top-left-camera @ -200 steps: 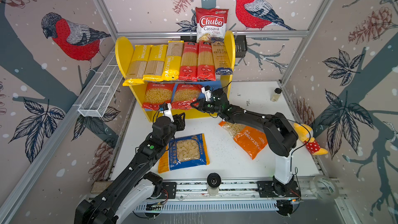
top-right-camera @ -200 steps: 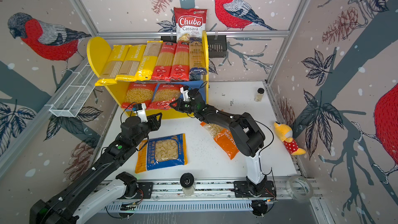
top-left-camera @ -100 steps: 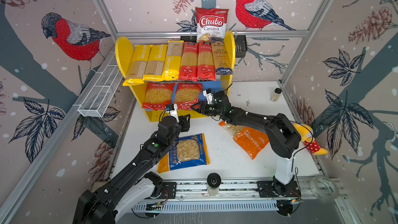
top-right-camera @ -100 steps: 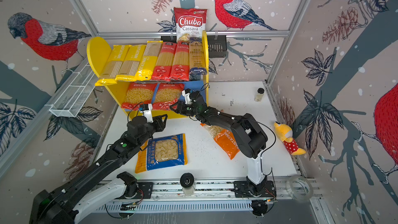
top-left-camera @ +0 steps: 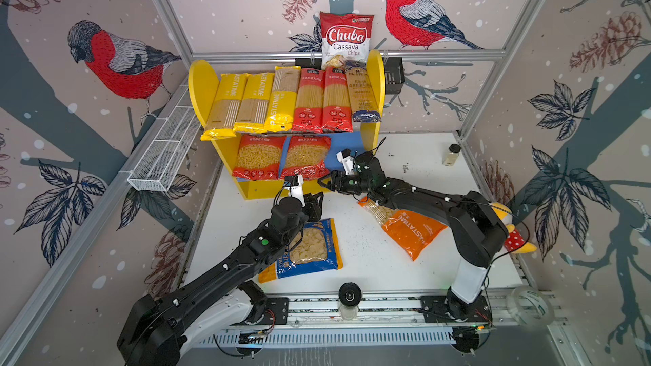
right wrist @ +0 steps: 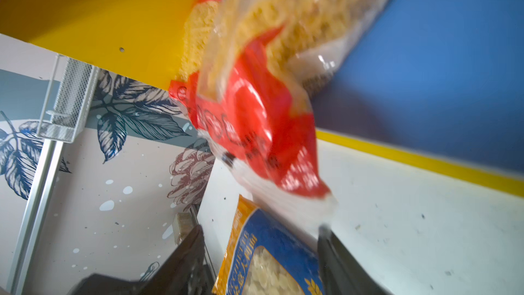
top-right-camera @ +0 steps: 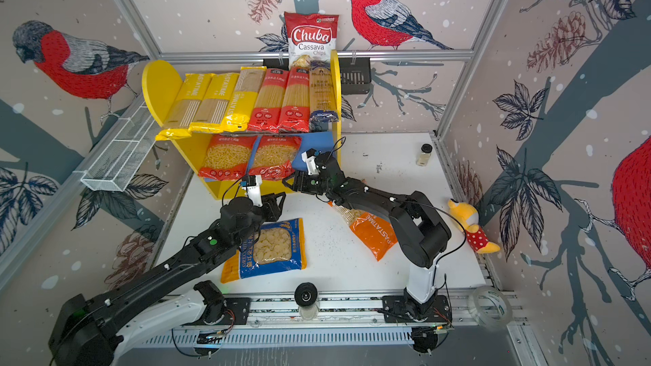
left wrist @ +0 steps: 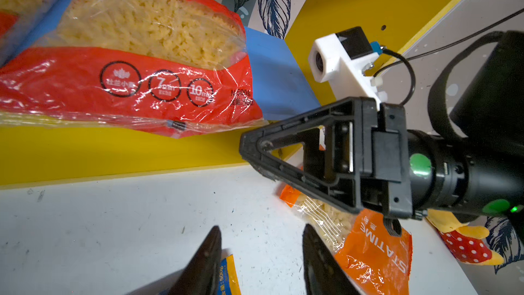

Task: Arrange pasta packages on shelves
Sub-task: Place the pasta bag on the shelf, then rotate the pasta bag at the center of the table.

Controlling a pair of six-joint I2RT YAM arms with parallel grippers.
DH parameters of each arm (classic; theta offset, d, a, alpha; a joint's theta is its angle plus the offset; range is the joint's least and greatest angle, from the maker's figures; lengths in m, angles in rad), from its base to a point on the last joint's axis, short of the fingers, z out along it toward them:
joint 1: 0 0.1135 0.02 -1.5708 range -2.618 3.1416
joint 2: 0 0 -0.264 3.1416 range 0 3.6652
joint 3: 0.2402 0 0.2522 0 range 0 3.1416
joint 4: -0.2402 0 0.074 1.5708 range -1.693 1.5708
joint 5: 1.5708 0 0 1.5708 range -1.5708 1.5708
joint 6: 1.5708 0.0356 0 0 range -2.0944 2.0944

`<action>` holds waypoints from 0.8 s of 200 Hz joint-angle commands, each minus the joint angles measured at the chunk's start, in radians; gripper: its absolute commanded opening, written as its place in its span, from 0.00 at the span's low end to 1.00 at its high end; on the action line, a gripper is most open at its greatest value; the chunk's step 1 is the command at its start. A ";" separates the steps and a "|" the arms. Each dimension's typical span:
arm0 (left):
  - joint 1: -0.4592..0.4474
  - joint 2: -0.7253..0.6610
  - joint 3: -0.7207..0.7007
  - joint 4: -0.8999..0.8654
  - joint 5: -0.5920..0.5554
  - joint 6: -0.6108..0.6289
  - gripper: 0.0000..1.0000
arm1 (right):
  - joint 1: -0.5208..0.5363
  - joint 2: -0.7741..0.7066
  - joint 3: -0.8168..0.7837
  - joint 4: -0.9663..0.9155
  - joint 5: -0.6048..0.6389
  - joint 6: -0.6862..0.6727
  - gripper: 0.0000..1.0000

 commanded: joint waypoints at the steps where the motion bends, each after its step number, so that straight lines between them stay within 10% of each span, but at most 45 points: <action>1: -0.011 -0.001 0.015 0.028 -0.025 0.006 0.46 | 0.002 -0.035 -0.034 0.035 0.021 0.004 0.64; 160: -0.146 0.082 0.041 0.044 -0.102 -0.005 0.47 | 0.000 -0.197 -0.187 -0.087 0.088 -0.097 0.65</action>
